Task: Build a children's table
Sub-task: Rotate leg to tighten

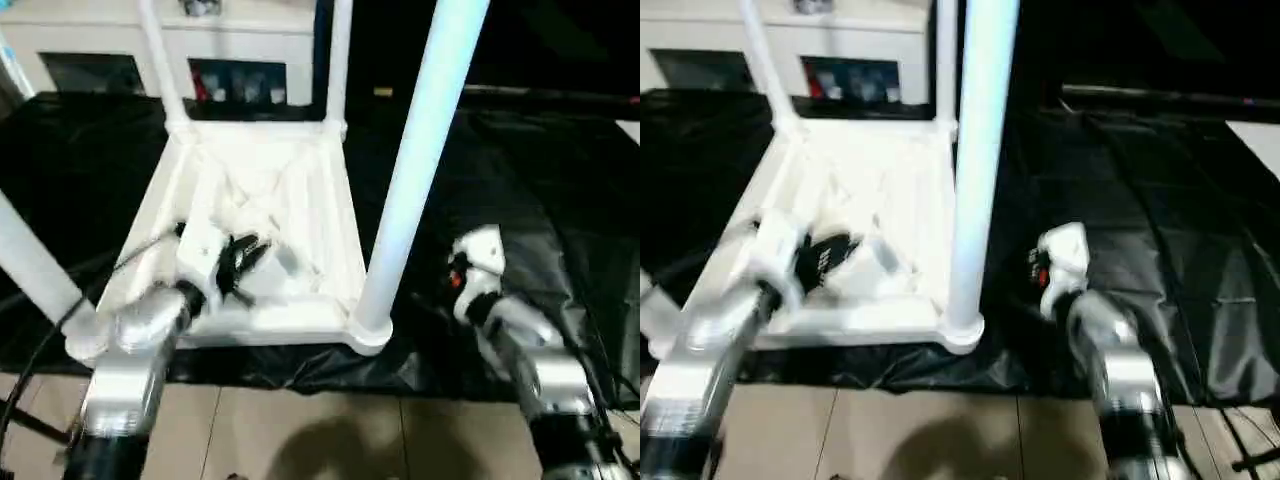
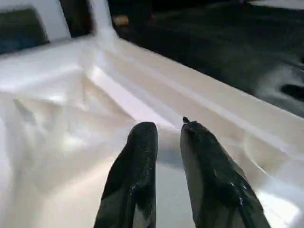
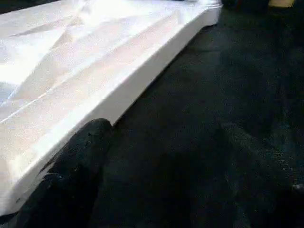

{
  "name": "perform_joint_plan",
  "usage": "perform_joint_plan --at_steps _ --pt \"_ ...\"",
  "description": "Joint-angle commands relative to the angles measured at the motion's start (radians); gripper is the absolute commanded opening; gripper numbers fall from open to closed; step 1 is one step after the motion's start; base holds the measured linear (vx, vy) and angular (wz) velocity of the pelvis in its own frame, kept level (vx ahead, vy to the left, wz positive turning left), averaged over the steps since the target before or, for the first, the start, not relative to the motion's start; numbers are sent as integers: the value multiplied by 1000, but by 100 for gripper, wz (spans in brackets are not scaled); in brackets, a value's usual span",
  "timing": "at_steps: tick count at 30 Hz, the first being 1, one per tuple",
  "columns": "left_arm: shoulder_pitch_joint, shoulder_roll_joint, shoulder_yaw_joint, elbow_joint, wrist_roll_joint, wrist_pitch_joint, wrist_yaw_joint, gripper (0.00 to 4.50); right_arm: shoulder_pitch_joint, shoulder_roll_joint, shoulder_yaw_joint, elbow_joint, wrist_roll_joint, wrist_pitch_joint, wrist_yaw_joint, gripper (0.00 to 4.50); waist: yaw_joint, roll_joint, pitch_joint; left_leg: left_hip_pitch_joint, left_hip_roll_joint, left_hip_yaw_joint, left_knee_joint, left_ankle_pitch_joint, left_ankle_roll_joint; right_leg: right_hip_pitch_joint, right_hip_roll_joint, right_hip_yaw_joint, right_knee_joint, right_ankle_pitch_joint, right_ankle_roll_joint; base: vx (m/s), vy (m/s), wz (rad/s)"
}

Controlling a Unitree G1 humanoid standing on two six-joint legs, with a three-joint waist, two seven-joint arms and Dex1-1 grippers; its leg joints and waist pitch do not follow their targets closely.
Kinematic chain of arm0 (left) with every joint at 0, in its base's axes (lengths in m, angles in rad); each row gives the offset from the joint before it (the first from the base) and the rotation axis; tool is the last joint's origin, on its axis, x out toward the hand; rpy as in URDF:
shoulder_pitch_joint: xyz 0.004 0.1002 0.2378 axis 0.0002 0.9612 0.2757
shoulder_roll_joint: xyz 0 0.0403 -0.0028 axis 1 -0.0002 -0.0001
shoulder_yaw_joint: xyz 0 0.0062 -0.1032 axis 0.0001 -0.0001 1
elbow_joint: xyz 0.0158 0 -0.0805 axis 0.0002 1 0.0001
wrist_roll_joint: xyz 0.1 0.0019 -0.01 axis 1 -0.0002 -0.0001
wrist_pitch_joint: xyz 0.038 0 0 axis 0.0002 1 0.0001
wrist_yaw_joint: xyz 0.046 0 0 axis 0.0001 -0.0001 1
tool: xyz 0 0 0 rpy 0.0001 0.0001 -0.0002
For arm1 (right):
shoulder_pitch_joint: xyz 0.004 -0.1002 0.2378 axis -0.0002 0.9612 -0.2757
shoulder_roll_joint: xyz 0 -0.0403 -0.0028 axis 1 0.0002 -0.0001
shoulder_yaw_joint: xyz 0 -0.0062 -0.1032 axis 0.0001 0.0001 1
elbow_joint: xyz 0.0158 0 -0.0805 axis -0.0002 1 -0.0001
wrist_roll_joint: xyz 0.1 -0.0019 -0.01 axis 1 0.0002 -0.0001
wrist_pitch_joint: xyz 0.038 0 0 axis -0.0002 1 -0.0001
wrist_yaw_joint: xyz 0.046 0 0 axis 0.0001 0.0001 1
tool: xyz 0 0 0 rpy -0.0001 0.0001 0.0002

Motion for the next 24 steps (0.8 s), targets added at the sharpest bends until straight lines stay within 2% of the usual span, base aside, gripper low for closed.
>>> perform_joint_plan --at_steps 1,2,3,4,5,6,7,8,11,15,16,18,21,24 --pt "39 39 -35 -113 -64 64 -64 106 8 -10 18 -62 23 19 34 394 3 4 -66 12 20 -11 -61 -221 41 46 -42 22 -60 -172 -193 0 0 0" --pt "73 76 -53 -167 -109 100 -115 106 12 -9 25 -77 28 27 40 394 1 -2 -64 14 19 -8 -60 -234 44 42 -40 22 -66 -193 -192 0 0 0" --pt "82 86 -58 -182 -122 111 -129 106 12 -9 27 -81 29 29 41 394 2 1 -62 13 18 -10 -64 -253 39 43 -44 22 -65 -240 -188 0 0 0" --pt "103 123 -70 -210 -138 138 -176 106 6 -3 32 -82 26 33 38 394 0 1 -56 18 19 -9 -66 -290 30 34 -41 23 -74 -303 -174 0 0 0" --pt "105 129 -72 -212 -139 141 -183 106 4 -2 33 -81 26 33 38 394 0 -1 -54 21 19 -9 -66 -309 25 32 -41 23 -77 -334 -165 0 0 0" --pt "115 172 -85 -216 -128 159 -236 106 -8 5 40 -74 22 31 36 394 -2 2 -52 22 18 -12 -69 -332 11 30 -41 24 -80 -379 -148 0 0 0" --pt "114 192 -94 -213 -120 166 -257 106 -14 9 43 -70 21 28 35 394 -5 3 -49 26 14 -13 -70 -368 -4 24 -38 24 -85 -434 -119 0 0 0" --pt "110 219 -106 -204 -109 174 -283 106 -21 13 46 -66 20 26 35 394 -5 3 -49 26 14 -13 -70 -368 -4 24 -38 24 -85 -434 -119 0 0 0" --pt "89 309 -150 -140 -31 172 -316 106 -38 22 55 -59 17 21 35 394 -7 9 -49 29 11 -20 -74 -399 -24 20 -39 25 -91 -489 -79 0 0 0" --pt "59 374 -199 -58 35 150 -313 106 -46 29 64 -59 24 23 34 394 -6 12 -52 33 11 -21 -74 -401 -32 19 -39 26 -89 -463 -88 0 0 0" --pt "51 387 -210 -34 56 138 -305 106 -46 31 68 -62 22 21 33 394 -7 17 -53 32 11 -22 -75 -401 -36 22 -40 26 -85 -447 -95 0 0 0" --pt "46 393 -215 -21 66 131 -300 106 -45 32 71 -63 20 19 31 394 -8 15 -54 31 10 -21 -75 -396 -36 24 -40 26 -84 -433 -98 0 0 0" --pt "12 389 -218 24 74 136 -289 106 -51 39 77 -59 23 17 32 394 -8 15 -56 32 11 -18 -72 -379 -35 26 -42 27 -80 -390 -128 0 0 0" --pt "-4 390 -234 45 85 131 -293 106 -45 41 91 -68 26 18 50 394 -5 14 -55 31 9 -18 -71 -378 -32 27 -42 27 -81 -406 -129 0 0 0"
